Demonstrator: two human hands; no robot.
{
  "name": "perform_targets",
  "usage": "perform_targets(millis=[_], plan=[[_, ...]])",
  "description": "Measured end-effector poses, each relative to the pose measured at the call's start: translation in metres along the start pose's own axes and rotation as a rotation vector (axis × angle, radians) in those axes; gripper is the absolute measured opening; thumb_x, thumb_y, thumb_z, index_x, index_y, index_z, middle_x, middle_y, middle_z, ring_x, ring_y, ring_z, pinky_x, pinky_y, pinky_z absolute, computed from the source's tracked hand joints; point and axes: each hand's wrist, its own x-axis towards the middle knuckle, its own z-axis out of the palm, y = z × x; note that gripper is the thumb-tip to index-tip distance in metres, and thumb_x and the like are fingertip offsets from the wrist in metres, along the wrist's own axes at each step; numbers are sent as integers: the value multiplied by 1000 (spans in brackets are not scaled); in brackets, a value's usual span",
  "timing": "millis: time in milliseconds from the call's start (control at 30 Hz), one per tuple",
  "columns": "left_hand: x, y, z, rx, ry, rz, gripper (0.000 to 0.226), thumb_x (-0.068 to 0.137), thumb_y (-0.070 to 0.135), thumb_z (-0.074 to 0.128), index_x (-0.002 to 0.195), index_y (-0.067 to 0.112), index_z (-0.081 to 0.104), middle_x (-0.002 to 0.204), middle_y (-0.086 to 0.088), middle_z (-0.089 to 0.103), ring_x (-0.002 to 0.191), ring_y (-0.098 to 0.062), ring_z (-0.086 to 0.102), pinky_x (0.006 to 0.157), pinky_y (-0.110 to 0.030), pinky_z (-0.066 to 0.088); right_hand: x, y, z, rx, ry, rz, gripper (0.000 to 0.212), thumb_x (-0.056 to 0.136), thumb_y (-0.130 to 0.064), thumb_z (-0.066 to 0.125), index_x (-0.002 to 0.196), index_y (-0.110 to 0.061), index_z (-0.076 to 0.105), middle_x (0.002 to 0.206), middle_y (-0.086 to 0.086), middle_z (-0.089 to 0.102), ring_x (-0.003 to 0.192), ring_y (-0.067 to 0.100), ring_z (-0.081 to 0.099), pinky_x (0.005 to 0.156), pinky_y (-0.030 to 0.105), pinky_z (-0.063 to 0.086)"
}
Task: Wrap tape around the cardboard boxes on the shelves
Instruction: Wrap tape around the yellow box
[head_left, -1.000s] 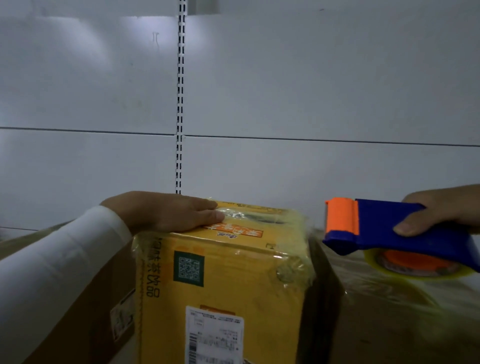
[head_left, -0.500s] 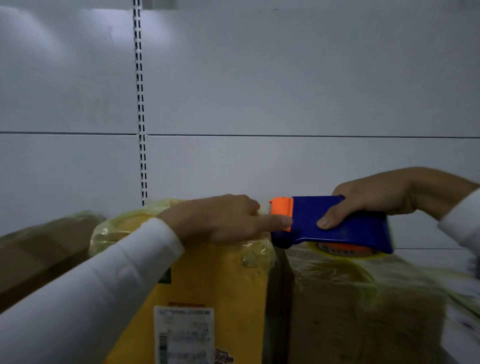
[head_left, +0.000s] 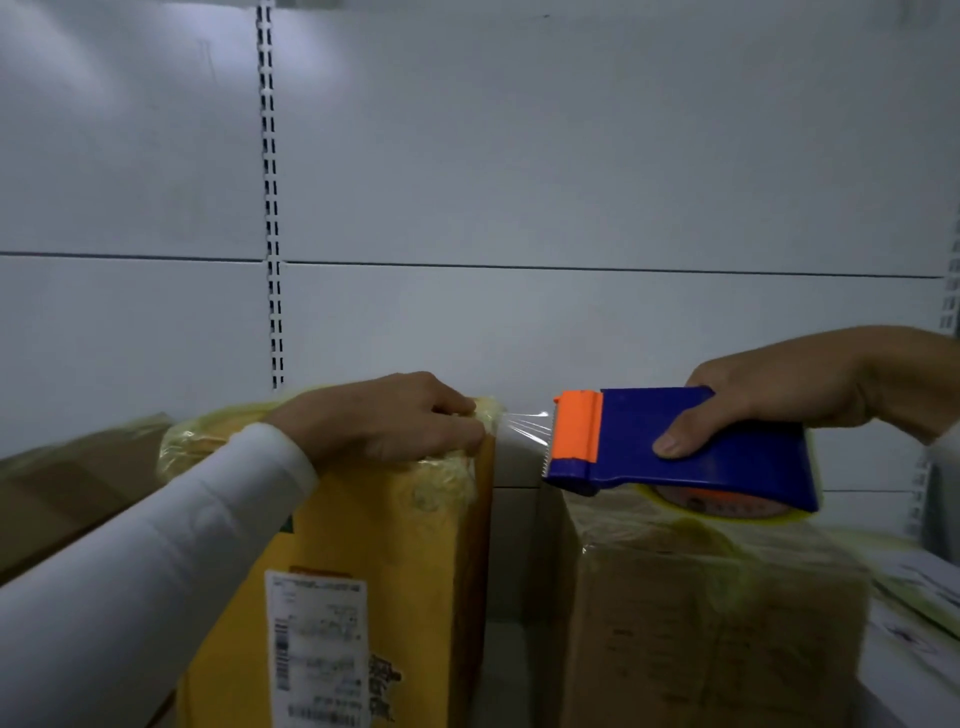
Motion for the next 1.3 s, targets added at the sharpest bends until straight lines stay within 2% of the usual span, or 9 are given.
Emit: perform_targets(millis=[100,200,600,700,867,1000,1133,1200,1300], plan=[[0,-3,0,5,-25,45,61,78,56,42,127,23,58,114,6,62,87,-7,56,77,-27,44,-6,1,4,-15,28,50,48,73,-50,75,99,-10,69,89,6,76,71,15,71,61,21,52],[-3,-2,-1,25,-41,61,67,70,63,38,116,20,60,125,-7,60,113,-23,54,97,-37,42,0,-9,11,-29,77,101,41,75,-49,71,95,-13,70,85,3,77,70,13,71,60,22,53],[-12,-4,-6,27,-45,105,85,60,67,33,126,20,59,129,-6,58,114,-22,54,95,-35,43,47,-63,39,-491,224,248,39,78,-55,69,77,-20,52,83,1,62,78,19,63,79,32,53],[-14,-9,-8,30,-48,89,90,56,70,32,135,30,51,140,7,49,119,-13,48,100,-31,39,49,-54,36,-400,321,204,39,77,-55,70,76,-18,57,82,2,65,75,19,64,74,31,52],[-14,-19,-15,43,-98,63,97,52,73,33,141,34,42,145,9,43,124,-12,44,108,-39,36,40,-48,32,-264,391,118,39,79,-54,69,79,-17,56,79,2,65,74,18,65,68,26,50],[-23,-26,-27,46,-202,-4,89,57,75,40,141,45,35,148,11,39,130,-17,42,111,-44,34,31,-31,35,-179,471,49,46,78,-57,70,76,-12,60,72,4,66,62,15,61,57,22,43],[-28,-20,-32,152,-210,-71,74,70,63,39,142,49,31,156,16,20,142,-16,24,115,-43,25,23,-15,38,-45,471,-46,58,75,-57,70,93,-1,67,84,15,73,69,24,66,65,28,45],[-32,-16,-30,152,-190,-51,68,74,57,37,141,48,33,155,14,25,138,-15,31,112,-38,31,21,-10,40,-5,457,-91,60,75,-55,70,99,1,68,89,17,74,75,30,69,65,30,47],[-37,-18,-27,122,-181,-42,59,85,58,45,142,50,32,155,10,27,134,-17,37,108,-34,36,18,-10,45,4,452,-136,51,77,-51,70,95,-4,69,84,14,74,66,23,68,57,23,46]])
